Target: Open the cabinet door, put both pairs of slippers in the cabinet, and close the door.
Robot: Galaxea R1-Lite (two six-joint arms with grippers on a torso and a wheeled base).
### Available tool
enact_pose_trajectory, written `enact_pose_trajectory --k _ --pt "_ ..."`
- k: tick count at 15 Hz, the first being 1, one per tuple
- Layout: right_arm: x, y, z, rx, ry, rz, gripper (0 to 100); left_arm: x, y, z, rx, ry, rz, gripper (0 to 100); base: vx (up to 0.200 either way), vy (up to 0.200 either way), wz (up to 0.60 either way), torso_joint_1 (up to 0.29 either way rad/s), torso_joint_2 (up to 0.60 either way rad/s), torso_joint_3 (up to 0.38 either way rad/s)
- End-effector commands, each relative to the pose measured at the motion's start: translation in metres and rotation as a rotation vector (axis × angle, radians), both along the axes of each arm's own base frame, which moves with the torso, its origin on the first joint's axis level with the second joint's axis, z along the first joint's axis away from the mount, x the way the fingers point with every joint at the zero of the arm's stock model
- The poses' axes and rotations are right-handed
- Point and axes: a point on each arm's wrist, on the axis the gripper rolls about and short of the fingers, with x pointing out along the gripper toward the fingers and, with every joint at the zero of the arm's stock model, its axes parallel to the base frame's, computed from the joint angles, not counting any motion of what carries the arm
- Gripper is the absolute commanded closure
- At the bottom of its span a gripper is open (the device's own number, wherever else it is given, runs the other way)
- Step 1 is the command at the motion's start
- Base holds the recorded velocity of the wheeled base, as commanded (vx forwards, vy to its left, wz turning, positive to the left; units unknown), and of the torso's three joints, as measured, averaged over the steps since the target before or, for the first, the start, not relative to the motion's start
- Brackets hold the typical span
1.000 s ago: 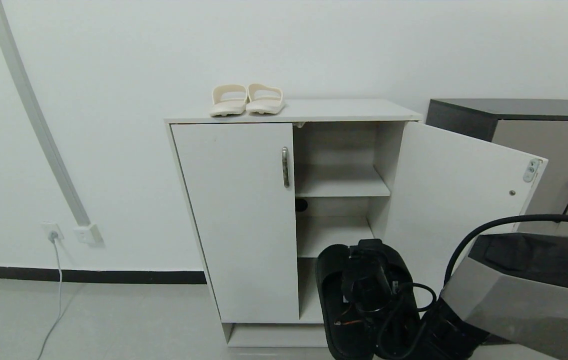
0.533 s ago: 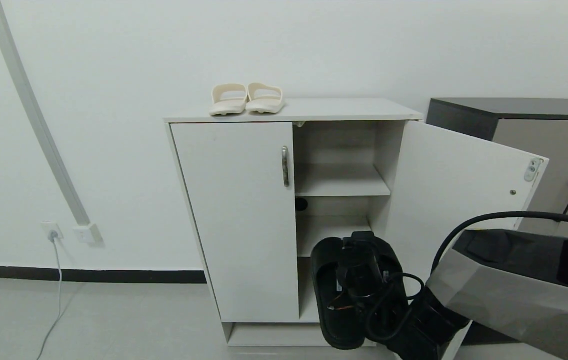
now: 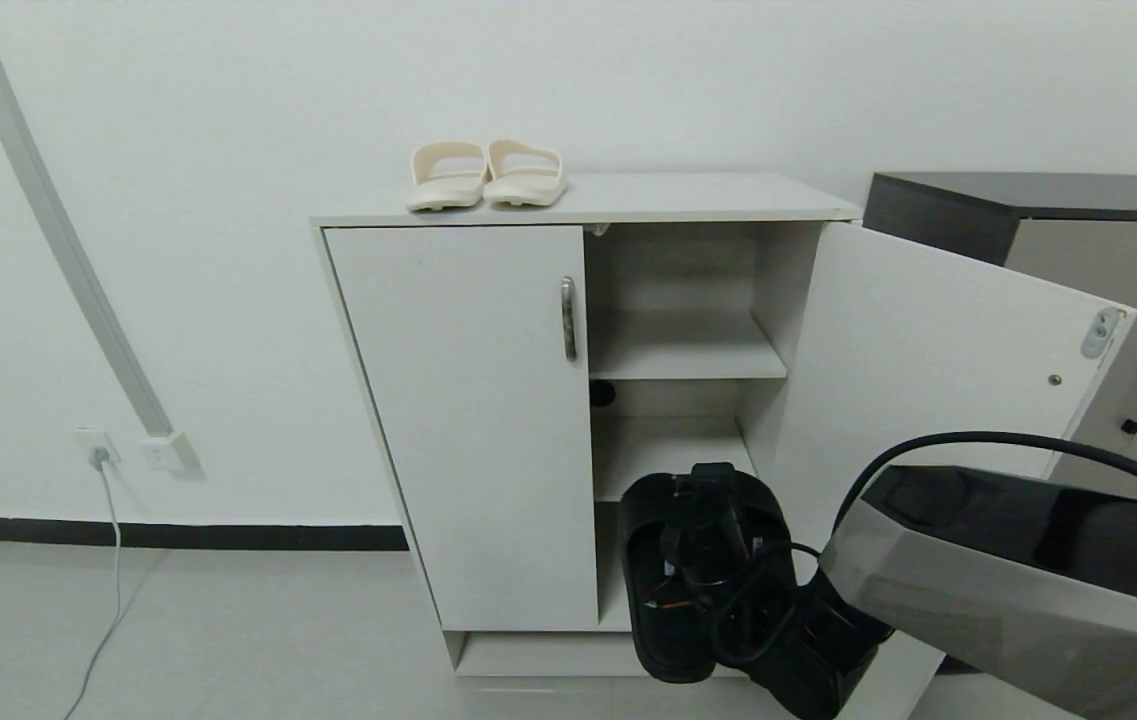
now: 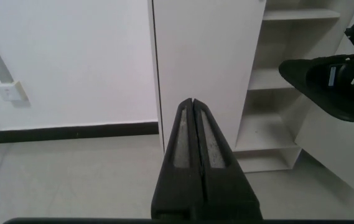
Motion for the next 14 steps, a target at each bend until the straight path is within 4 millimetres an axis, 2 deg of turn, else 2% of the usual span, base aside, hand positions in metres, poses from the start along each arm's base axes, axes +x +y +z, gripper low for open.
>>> enact_pose_trajectory --k 1,8,14 --pt "0.001 0.001 -0.005 -0.004 0.005 0.0 100 0.0 0.0 0.0 0.0 0.002 0.001 100 0.0 0.0 0.0 0.007 0.0 -0.193" --pt "0.006 0.002 -0.011 -0.003 0.004 -0.012 100 0.0 0.0 0.0 0.0 0.001 0.001 100 0.0 0.0 0.0 0.004 0.0 -0.189" --pt "0.012 0.003 -0.034 -0.006 0.005 -0.024 100 0.0 0.0 0.0 -0.002 0.002 0.002 100 0.0 0.0 0.0 0.0 0.0 -0.013"
